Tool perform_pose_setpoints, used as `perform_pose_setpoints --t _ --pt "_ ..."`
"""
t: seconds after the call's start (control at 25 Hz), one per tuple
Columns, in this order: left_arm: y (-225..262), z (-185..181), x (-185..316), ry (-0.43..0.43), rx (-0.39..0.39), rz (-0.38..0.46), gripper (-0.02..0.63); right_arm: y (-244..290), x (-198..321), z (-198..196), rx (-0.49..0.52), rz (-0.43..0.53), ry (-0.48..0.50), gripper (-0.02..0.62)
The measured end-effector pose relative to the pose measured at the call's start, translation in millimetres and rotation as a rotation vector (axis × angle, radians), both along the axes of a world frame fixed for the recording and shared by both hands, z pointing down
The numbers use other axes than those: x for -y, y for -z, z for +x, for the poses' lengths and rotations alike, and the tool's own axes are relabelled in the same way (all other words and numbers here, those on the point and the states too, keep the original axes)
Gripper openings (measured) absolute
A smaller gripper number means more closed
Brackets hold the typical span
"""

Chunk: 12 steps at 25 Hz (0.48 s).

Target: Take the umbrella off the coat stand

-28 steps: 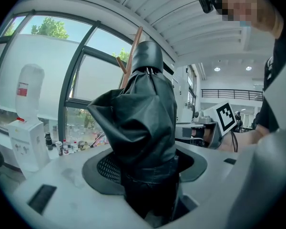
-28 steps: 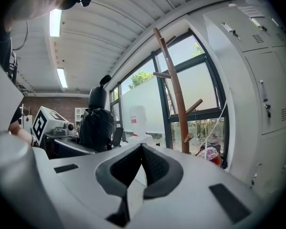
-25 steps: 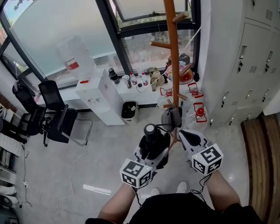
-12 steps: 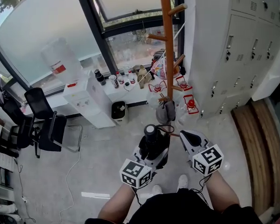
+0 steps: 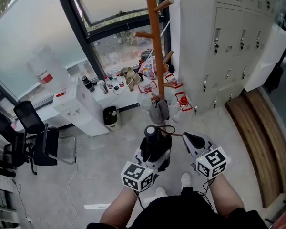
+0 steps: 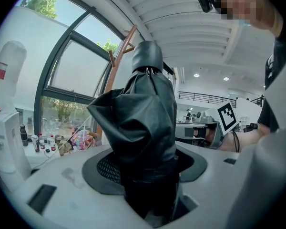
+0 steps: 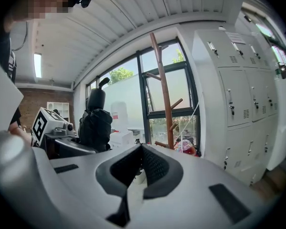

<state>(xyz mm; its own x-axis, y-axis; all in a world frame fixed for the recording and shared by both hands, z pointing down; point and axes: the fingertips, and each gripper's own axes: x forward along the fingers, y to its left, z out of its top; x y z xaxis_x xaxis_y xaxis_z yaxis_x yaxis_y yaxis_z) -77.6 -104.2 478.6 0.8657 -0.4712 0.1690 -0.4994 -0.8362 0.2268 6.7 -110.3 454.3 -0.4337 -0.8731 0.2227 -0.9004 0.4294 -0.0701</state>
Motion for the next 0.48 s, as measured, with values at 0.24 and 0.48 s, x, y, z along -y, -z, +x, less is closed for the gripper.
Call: perform_pose_setpoints --t 0.24,0.48 --pt "0.4 1.7 -8.3 -0.030 0.000 0.004 0.268 -1.3 -11.6 0.8 0.001 0.003 -0.029 0.054" --pt "-2.3 1.6 -15.3 -0.037 0.004 0.003 0.268 -4.0 -19.0 -0.5 0.002 0.005 -0.032 0.054"
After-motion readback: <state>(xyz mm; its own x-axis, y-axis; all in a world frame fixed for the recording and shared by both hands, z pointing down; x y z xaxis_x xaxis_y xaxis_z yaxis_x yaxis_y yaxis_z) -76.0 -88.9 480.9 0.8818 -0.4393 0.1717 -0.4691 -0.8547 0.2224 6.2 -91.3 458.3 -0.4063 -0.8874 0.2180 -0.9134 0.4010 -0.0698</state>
